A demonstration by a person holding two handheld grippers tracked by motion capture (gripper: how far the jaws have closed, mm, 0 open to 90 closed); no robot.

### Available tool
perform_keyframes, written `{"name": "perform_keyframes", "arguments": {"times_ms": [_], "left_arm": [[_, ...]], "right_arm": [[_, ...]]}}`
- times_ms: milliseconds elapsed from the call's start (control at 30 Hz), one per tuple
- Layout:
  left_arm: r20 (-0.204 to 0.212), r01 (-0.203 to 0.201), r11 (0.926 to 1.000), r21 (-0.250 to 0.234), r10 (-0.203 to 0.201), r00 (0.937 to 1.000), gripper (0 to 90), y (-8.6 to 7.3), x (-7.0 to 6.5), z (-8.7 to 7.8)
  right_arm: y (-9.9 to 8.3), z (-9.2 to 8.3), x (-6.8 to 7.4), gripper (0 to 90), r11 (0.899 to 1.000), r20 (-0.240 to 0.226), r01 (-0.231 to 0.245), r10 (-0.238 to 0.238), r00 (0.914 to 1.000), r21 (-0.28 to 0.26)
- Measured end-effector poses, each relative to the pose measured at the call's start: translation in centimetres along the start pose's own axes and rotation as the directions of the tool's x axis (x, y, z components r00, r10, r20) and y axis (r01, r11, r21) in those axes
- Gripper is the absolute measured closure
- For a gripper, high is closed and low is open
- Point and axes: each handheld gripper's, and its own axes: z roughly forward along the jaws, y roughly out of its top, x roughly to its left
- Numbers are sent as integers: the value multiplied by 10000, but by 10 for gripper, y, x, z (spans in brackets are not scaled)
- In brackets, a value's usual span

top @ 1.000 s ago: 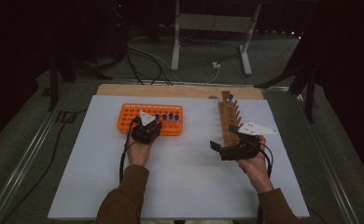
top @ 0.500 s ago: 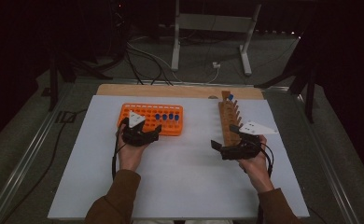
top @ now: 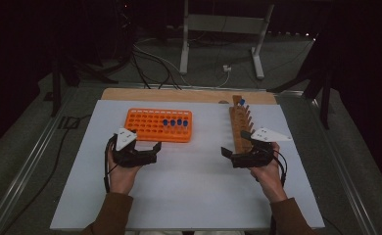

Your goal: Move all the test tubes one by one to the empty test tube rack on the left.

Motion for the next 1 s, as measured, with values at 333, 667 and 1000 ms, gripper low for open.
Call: {"name": "perform_keyframes", "arguments": {"times_ms": [333, 667, 1000], "left_arm": [[-772, -371, 9978, -553, 328, 9965, 9, -23, 11, -51], [-1172, 27, 9950, -1000, -144, 9930, 8, -35, 24, -73], [-1359, -2, 9966, -820, -109, 9907, 8, -41, 23, -76]], "right_arm": [[0, 0, 0, 1, 10000, 28, -44, 44, 10000, -82], [2, 0, 1, 1, 9998, 168, 75, -72, 9998, -186], [27, -3, -1, 1, 9962, 513, 412, -373, 9980, -762]]}}
